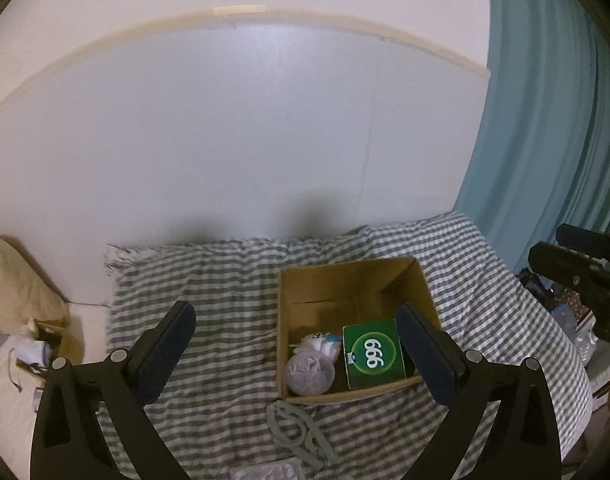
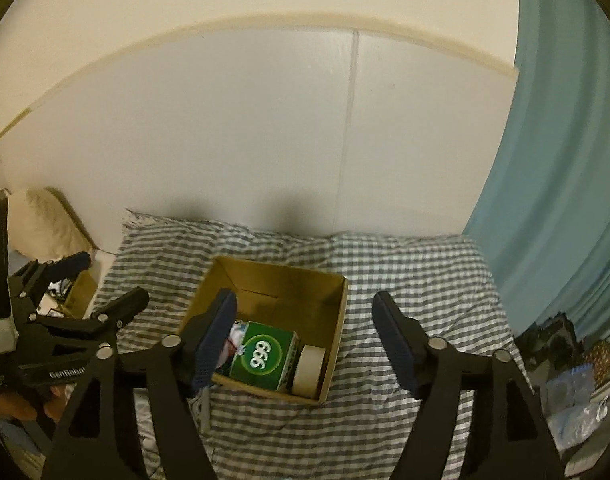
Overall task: Organize objects
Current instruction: 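Carry the plush toy and tape roll over the box and release both inside, then grasp the white tube with the left tool while the right tool grasps the blue tissue pack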
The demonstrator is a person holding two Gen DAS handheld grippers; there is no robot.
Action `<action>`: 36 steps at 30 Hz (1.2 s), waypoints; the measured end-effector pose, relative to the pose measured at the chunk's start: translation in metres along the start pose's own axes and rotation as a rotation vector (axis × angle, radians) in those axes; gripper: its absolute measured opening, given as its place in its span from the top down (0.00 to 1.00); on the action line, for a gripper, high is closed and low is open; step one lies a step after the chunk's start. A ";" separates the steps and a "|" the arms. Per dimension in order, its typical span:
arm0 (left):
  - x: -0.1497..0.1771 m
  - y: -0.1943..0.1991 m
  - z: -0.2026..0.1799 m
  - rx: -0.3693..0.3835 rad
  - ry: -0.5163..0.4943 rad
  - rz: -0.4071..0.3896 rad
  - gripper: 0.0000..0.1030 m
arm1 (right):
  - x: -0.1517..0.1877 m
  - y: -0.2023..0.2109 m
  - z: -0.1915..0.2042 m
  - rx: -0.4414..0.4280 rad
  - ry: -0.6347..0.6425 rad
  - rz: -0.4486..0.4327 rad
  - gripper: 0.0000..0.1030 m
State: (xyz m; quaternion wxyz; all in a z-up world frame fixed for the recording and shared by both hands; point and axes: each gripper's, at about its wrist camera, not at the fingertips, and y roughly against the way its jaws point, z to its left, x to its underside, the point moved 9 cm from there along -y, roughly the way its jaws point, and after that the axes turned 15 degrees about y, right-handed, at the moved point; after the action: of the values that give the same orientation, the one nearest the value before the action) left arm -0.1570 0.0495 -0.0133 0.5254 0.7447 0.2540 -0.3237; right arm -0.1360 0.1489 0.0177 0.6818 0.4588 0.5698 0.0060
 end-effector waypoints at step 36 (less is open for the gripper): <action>0.258 -0.044 0.039 -0.122 -0.072 0.450 0.00 | 0.260 -0.070 0.123 -0.355 0.459 0.551 0.23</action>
State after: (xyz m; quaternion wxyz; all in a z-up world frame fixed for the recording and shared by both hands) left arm -0.0263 0.0363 -0.2435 0.6371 0.7374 0.0819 -0.2087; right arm 0.0151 0.1706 -0.2361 0.5782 0.4564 0.5530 0.3892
